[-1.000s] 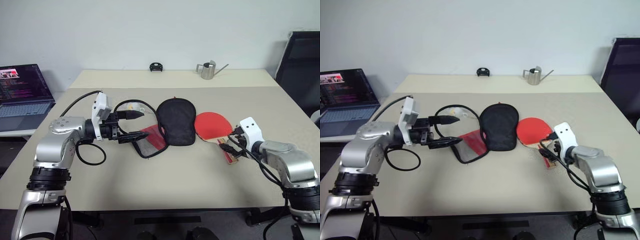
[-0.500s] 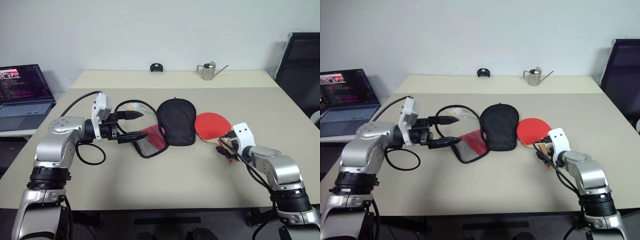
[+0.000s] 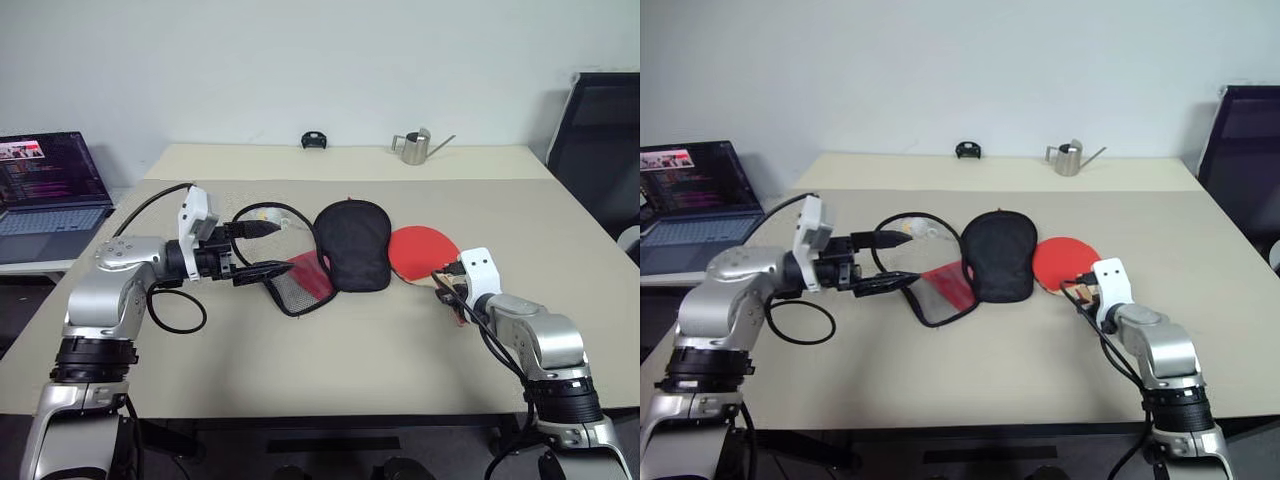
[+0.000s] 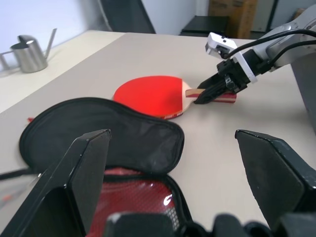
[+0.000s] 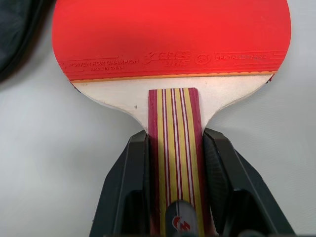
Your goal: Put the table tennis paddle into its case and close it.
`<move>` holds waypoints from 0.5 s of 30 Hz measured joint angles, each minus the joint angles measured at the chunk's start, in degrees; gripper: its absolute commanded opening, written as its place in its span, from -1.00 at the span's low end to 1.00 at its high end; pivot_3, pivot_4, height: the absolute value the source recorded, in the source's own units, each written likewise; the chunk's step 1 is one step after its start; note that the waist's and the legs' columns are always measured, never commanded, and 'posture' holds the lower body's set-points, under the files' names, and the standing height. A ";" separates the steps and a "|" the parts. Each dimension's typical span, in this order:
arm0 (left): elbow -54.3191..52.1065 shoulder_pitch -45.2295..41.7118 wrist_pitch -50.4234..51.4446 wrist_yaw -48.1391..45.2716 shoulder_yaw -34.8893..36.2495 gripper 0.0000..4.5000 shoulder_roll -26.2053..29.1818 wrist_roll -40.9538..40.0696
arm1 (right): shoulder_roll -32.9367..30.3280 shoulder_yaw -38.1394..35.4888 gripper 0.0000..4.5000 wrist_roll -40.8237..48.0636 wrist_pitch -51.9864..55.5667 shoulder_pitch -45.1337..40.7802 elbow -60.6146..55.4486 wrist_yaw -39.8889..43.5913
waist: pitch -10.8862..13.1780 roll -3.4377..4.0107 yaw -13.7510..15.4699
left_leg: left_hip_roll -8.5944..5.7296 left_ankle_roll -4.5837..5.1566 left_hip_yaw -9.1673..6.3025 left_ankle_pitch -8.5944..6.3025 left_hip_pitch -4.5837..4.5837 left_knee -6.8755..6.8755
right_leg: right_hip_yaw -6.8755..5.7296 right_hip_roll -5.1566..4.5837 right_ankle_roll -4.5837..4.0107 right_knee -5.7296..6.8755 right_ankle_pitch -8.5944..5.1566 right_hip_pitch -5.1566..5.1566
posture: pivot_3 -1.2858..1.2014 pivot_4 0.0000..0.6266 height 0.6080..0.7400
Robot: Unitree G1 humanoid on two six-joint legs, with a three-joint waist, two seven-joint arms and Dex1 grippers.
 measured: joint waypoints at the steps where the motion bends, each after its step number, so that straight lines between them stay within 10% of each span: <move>1: -0.01 0.28 0.02 0.14 0.24 0.97 0.16 0.00 | -0.07 -0.64 -0.51 -0.04 -0.19 -0.42 0.90 -0.74 | 0.01 -0.02 0.11 | -0.02 0.00 -0.01 0.00 -0.01 0.00 | -0.01 -0.01 0.00 0.00 0.00 0.00 | 0.03 -0.52 1.00; 15: -2.61 4.09 1.02 2.47 3.33 0.97 0.92 -1.07 | 1.94 -7.29 -0.51 -1.61 5.89 -8.16 -0.65 -8.67 | 0.09 0.09 -0.92 | 0.09 0.00 0.07 0.00 -0.97 -0.16 | 0.07 0.04 -0.07 0.10 -0.01 -1.07 | 0.03 -0.52 1.00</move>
